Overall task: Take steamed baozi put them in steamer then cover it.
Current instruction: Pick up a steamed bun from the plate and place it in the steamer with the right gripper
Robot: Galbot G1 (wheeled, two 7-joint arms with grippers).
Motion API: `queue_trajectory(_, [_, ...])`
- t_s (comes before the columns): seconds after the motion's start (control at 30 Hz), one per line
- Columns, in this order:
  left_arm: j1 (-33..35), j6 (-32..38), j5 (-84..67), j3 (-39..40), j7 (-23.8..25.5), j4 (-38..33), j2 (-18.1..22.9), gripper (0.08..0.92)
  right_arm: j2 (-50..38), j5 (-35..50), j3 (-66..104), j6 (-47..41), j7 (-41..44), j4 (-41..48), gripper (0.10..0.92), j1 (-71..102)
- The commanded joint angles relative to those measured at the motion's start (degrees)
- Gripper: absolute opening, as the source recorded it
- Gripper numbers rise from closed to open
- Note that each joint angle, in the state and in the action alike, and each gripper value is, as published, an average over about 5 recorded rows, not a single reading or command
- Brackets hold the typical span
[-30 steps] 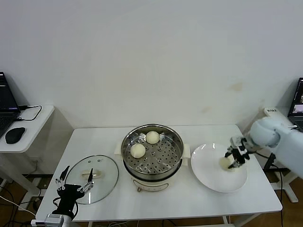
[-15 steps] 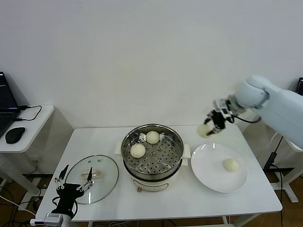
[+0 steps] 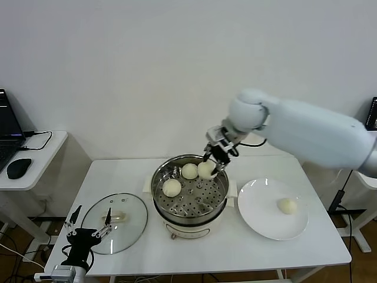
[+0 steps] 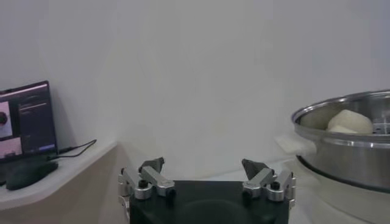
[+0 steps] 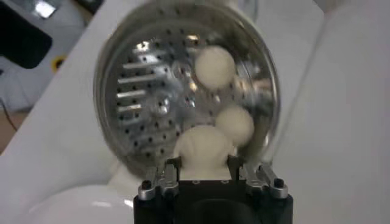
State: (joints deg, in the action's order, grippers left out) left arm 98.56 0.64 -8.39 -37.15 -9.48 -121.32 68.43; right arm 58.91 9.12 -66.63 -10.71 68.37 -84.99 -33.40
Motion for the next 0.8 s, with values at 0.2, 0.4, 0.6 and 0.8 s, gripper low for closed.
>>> queue_trajectory(0.2, [-0.23,0.02,0.07,0.02,0.0,0.13,1.02,0.823,9.02,-2.82,-6.81,11.03,0.69,-2.17,0.501,-1.24])
queue_trajectory(0.4, [-0.15,0.12,0.1,-0.02,-0.02,0.27,1.6,0.823,9.68,-7.37,-7.96,14.85,-0.25,-2.76,0.501,1.09])
queue_trajectory(0.6, [-0.22,0.21,0.22,0.11,-0.03,0.42,1.99,0.823,8.99,-10.45,-8.55,17.02,-0.82,-3.39,0.501,2.46])
queue_trajectory(0.8, [-0.37,0.28,0.31,0.31,-0.02,0.54,2.18,0.823,9.33,-12.52,-8.31,18.45,-2.13,-3.14,0.501,3.6])
